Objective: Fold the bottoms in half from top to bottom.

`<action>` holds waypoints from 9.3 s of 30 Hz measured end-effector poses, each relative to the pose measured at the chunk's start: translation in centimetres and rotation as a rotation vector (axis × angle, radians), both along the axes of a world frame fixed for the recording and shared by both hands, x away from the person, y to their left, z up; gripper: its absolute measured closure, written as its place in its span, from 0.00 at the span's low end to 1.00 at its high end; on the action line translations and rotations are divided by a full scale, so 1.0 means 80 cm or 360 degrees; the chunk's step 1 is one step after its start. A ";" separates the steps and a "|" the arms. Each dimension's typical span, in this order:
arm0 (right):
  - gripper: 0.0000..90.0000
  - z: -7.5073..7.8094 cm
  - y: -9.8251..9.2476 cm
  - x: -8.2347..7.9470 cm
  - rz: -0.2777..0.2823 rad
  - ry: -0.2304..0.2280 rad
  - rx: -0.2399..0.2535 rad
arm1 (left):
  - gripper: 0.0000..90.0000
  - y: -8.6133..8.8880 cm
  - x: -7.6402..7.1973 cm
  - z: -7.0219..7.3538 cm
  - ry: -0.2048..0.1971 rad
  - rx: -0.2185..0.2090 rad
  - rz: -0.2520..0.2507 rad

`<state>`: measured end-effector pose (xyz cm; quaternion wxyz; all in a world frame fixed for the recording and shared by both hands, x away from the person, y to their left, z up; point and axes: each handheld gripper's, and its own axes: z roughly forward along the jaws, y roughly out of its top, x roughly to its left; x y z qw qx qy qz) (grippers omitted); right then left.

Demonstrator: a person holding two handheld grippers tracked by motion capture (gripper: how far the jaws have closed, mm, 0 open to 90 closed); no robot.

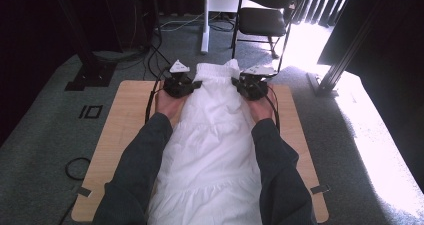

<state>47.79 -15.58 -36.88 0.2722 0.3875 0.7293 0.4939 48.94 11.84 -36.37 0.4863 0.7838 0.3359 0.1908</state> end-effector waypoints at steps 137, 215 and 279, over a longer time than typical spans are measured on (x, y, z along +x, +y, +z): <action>0.89 -0.222 0.001 -0.149 0.0311 0.0623 -0.0267 | 0.93 0.010 -0.126 -0.216 0.0532 0.0361 -0.0263; 0.89 -0.150 -0.064 -0.157 0.0211 0.0373 0.0046 | 0.96 0.037 -0.157 -0.146 0.0210 0.0022 -0.0126; 0.54 -0.186 -0.036 -0.073 0.0159 0.0359 -0.0147 | 0.70 0.033 -0.096 -0.180 0.0313 0.0044 0.0047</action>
